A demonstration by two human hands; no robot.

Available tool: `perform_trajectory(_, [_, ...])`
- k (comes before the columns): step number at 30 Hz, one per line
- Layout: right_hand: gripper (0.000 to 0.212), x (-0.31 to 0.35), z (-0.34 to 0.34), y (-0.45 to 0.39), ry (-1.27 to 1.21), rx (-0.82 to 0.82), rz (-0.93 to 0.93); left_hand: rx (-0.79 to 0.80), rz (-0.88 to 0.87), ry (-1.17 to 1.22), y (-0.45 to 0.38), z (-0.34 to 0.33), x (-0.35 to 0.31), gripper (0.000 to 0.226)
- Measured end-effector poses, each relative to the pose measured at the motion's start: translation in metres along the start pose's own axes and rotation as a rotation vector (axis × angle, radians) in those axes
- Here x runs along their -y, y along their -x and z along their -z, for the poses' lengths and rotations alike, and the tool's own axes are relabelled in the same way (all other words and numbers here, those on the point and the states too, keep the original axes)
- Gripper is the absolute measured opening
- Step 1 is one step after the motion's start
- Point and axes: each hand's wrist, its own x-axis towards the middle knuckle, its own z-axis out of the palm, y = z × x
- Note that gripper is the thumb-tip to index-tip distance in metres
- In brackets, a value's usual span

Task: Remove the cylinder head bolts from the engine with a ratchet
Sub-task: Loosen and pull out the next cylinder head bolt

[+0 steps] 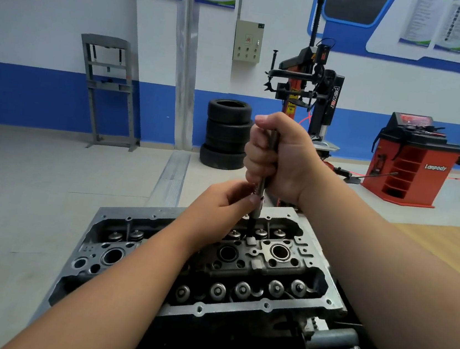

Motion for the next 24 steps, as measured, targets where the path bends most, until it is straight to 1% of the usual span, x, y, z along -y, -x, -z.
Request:
perform_trajectory(1, [0.041,-0.001,0.0,0.001,-0.026,-0.034,0.005,0.022,0.007,-0.026,0.0,0.0,0.0,0.013])
perform_trajectory(3, [0.034,-0.006,-0.009,0.003,-0.038,-0.202,0.069,0.01,0.005,-0.13,-0.002,-0.001,0.0,0.01])
perform_trajectory(5, [0.03,-0.014,-0.023,0.005,0.133,-0.412,0.178,-0.055,0.003,-0.203,-0.004,-0.004,0.0,0.002])
perform_trajectory(6, [0.03,-0.018,-0.03,0.005,0.21,-0.483,0.224,-0.097,0.007,-0.214,-0.005,-0.005,-0.001,0.004])
perform_trajectory(7, [0.03,-0.022,-0.034,0.005,0.23,-0.515,0.246,-0.137,0.013,-0.217,-0.005,-0.006,-0.001,0.008])
perform_trajectory(8, [0.028,-0.023,-0.037,0.006,0.191,-0.525,0.237,-0.167,0.014,-0.226,-0.006,-0.006,0.0,0.011])
perform_trajectory(9, [0.028,-0.022,-0.037,0.006,0.123,-0.514,0.224,-0.186,0.019,-0.232,-0.005,-0.006,0.0,0.014])
perform_trajectory(11, [0.035,-0.016,-0.029,0.004,-0.007,-0.408,0.192,-0.185,0.022,-0.187,-0.004,-0.005,0.002,0.021])
perform_trajectory(13, [0.044,-0.009,-0.015,0.002,-0.033,-0.211,0.1,-0.111,0.023,-0.089,-0.002,-0.003,0.002,0.018])
perform_trajectory(14, [0.046,-0.005,-0.007,0.0,-0.021,-0.102,0.057,-0.063,0.02,-0.077,0.0,-0.003,0.002,0.016])
perform_trajectory(15, [0.044,-0.003,-0.001,0.0,-0.009,-0.021,0.036,-0.024,0.019,-0.084,0.0,-0.004,0.001,0.015])
perform_trajectory(16, [0.039,-0.002,0.002,0.001,-0.001,0.016,0.032,0.007,0.016,-0.105,0.001,-0.004,0.002,0.014])
perform_trajectory(17, [0.035,-0.003,0.002,0.001,0.001,0.01,0.038,0.024,0.015,-0.129,0.001,-0.005,0.002,0.014])
perform_trajectory(18, [0.033,-0.005,-0.001,0.002,-0.001,-0.043,0.049,0.025,0.012,-0.155,0.001,-0.005,0.001,0.014])
perform_trajectory(19, [0.033,-0.008,-0.008,0.002,0.008,-0.135,0.068,0.014,0.006,-0.18,0.001,-0.005,0.0,0.012])
perform_trajectory(22, [0.031,-0.02,-0.026,0.003,0.109,-0.47,0.157,-0.075,-0.004,-0.224,-0.001,-0.006,-0.007,0.01])
perform_trajectory(23, [0.029,-0.021,-0.029,0.002,0.123,-0.529,0.189,-0.098,-0.011,-0.216,-0.002,-0.007,-0.008,0.011])
perform_trajectory(24, [0.027,-0.021,-0.031,0.001,0.112,-0.552,0.216,-0.11,-0.018,-0.206,-0.003,-0.008,-0.008,0.013])
